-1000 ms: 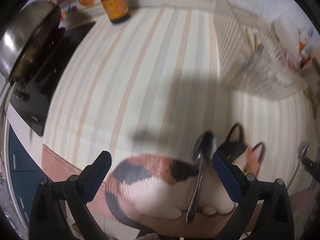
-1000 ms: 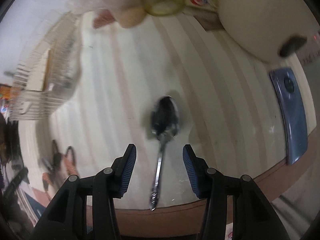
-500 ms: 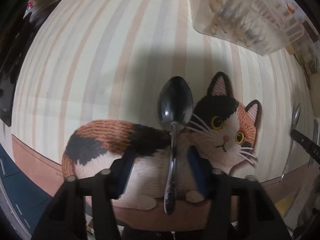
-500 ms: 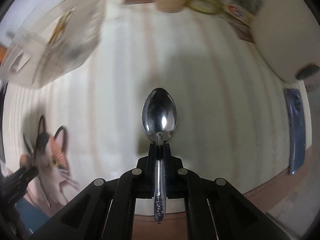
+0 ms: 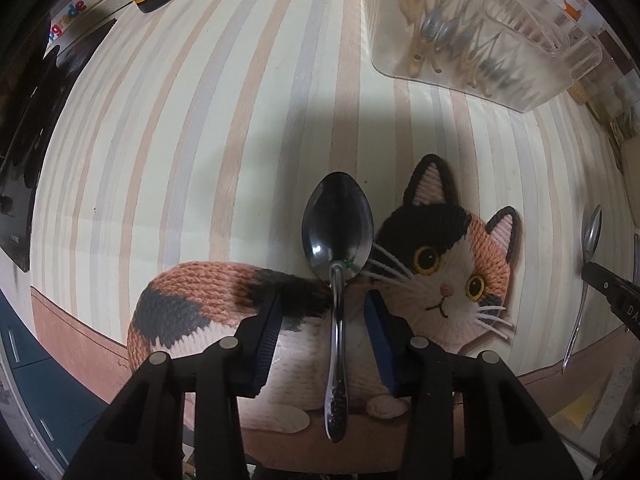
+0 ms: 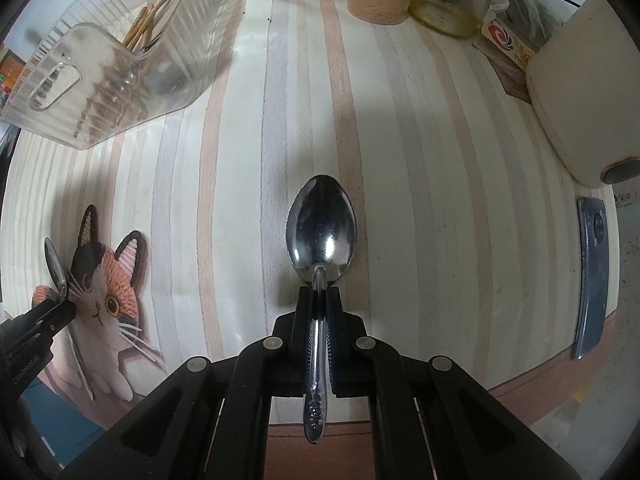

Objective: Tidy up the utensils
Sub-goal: 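Lift both held spoons off the cat placemat, then carry both held spoons over the clear basket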

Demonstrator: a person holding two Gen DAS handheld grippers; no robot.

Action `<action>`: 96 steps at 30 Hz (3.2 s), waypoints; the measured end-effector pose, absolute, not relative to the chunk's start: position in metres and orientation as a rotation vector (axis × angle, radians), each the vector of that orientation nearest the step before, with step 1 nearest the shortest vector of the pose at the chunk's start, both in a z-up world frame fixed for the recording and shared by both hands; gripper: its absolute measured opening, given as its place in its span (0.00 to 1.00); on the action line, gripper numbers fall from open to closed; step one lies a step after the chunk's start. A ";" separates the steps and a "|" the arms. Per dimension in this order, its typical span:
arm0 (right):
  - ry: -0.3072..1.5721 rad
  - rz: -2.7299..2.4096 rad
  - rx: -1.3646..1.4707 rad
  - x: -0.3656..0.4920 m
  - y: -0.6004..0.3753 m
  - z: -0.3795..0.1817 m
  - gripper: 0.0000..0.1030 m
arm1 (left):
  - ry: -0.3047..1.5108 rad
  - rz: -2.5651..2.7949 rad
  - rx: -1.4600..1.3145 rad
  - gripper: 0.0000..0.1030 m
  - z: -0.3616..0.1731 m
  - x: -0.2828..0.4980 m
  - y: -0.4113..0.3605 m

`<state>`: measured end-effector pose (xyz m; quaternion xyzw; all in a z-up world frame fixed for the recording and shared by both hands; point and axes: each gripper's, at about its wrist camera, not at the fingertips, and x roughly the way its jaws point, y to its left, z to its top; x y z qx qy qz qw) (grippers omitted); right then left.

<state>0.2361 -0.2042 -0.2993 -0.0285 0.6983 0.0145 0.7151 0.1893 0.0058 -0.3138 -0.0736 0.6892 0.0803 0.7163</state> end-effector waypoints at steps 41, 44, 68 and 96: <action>1.551 0.085 -0.057 0.217 -0.176 -0.306 0.06 | 1.513 0.170 -0.173 0.04 -0.296 0.184 0.017; 1.543 0.091 -0.044 0.214 -0.175 -0.300 0.06 | 1.493 0.170 -0.178 0.04 -0.286 0.184 0.015; 1.369 0.195 0.049 0.241 -0.159 -0.202 0.06 | 1.280 0.061 -0.218 0.04 -0.172 0.203 0.012; 1.323 0.332 0.225 0.433 -0.118 -0.167 0.06 | 1.292 -0.103 -0.454 0.04 -0.143 0.389 0.030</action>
